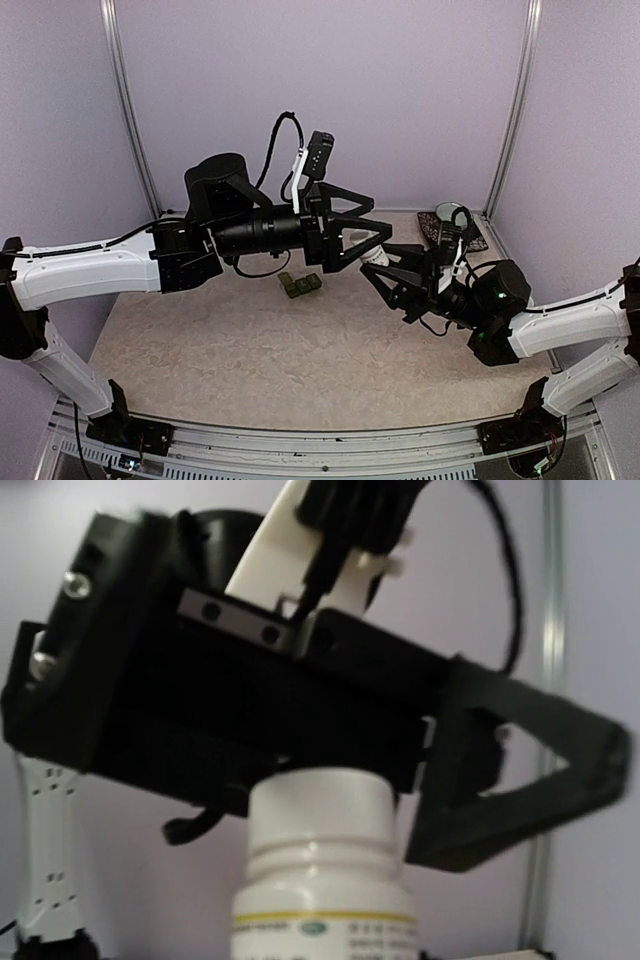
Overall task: Sort the pills into containers
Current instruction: Unscrew the lid of the pill bottle from the pill bottle.
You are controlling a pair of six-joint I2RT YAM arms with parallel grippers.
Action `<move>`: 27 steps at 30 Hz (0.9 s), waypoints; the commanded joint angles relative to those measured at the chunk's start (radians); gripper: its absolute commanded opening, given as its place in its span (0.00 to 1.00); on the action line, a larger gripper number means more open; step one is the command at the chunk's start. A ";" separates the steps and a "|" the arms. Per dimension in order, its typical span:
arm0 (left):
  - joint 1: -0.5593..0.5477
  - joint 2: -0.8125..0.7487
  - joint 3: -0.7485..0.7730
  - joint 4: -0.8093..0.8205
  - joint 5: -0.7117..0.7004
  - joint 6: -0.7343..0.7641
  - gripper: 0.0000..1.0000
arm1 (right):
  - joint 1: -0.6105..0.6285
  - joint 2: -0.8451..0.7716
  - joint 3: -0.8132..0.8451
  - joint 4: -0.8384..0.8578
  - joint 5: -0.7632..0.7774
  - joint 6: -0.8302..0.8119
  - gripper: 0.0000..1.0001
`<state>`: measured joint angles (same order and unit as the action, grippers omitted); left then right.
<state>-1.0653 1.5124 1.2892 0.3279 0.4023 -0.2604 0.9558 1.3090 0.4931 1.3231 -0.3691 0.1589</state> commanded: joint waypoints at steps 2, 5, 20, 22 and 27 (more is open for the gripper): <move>-0.008 0.035 0.020 0.033 0.073 0.002 0.99 | 0.017 0.048 0.044 -0.001 -0.077 0.035 0.13; -0.016 0.044 0.021 0.039 0.081 0.002 0.99 | 0.021 0.057 0.054 0.002 -0.074 0.037 0.13; -0.032 0.005 -0.028 0.089 0.092 0.001 0.99 | 0.021 0.027 0.002 0.014 0.108 0.027 0.12; -0.033 0.002 -0.031 0.089 0.090 0.003 0.99 | 0.022 0.019 -0.005 0.014 0.132 0.026 0.13; -0.035 -0.008 -0.040 0.091 0.051 0.021 0.99 | 0.021 0.010 -0.011 0.011 0.130 0.021 0.13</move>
<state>-1.0904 1.5455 1.2629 0.3862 0.4747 -0.2604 0.9737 1.3403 0.4957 1.3148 -0.2749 0.1802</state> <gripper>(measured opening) 0.988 0.321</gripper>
